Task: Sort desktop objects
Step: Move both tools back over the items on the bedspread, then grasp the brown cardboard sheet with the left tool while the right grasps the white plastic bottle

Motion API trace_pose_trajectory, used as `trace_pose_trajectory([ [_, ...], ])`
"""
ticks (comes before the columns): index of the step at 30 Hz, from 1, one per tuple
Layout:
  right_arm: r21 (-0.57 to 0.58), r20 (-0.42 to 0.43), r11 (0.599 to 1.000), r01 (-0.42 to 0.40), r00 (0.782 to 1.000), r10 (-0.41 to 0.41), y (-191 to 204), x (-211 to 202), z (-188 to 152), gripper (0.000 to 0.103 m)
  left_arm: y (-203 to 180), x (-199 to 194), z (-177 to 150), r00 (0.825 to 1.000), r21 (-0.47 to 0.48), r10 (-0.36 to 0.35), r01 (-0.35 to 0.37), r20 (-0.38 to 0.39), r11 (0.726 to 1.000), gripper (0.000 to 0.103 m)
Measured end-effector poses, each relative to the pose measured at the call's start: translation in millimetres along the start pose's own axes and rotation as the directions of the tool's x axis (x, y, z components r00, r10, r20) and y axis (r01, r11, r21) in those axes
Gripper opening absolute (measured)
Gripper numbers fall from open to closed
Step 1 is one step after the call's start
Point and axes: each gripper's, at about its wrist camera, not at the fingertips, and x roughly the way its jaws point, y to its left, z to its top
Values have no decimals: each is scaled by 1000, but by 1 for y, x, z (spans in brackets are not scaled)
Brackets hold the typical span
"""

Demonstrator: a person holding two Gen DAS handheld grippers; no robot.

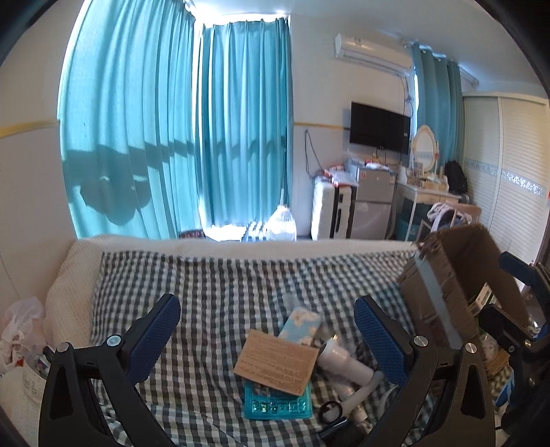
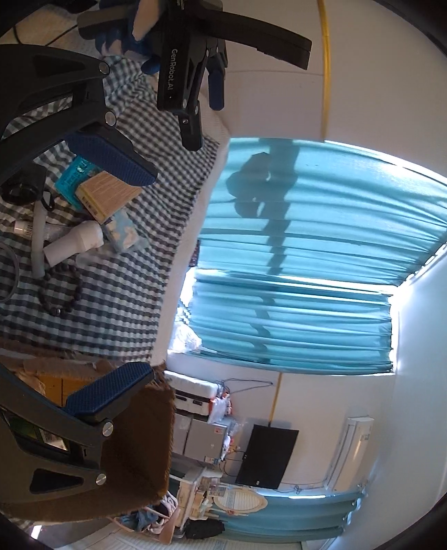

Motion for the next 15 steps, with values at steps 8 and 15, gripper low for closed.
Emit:
trace_pose_trajectory([
  [8, -48, -98, 999, -20, 995, 15, 5, 48, -34, 103, 33, 77, -27, 959, -329, -68, -27, -275, 944, 103],
  [15, -90, -180, 994, -61, 983, 44, 15, 81, -60, 101, 40, 130, -57, 894, -459, -123, -99, -430, 883, 103],
])
